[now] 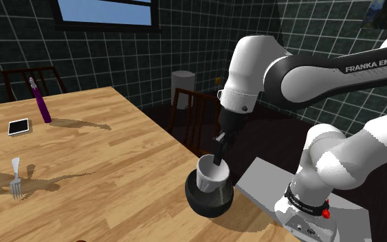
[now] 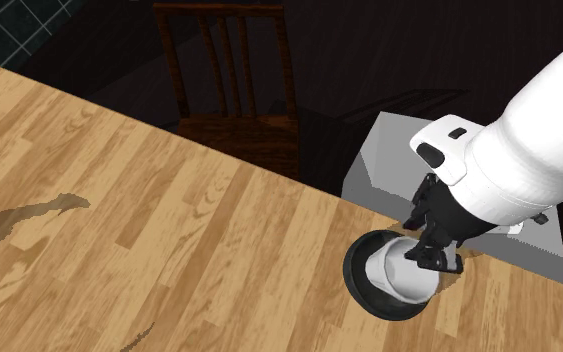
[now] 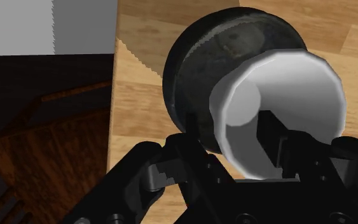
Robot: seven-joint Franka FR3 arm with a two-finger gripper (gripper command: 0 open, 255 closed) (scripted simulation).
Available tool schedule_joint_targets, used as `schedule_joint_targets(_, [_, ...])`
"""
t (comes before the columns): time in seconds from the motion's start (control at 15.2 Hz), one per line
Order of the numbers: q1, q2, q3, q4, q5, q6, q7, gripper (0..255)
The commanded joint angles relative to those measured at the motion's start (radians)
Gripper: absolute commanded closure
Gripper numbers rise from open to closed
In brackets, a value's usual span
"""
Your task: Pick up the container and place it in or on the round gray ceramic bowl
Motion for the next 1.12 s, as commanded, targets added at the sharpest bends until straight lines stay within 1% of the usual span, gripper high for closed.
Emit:
schedule_joint_targets(0.0, [0.000,0.000,0.000,0.000,0.000,0.000,0.000,0])
schedule_joint_targets(0.26, [0.000,0.000,0.000,0.000,0.000,0.000,0.000,0])
schedule_joint_targets(0.53, [-0.015,-0.033,-0.043,0.103,-0.040,-0.138,0.008,0])
schedule_joint_targets(1.06, [-0.015,-0.033,-0.043,0.103,-0.040,-0.137,0.008,0])
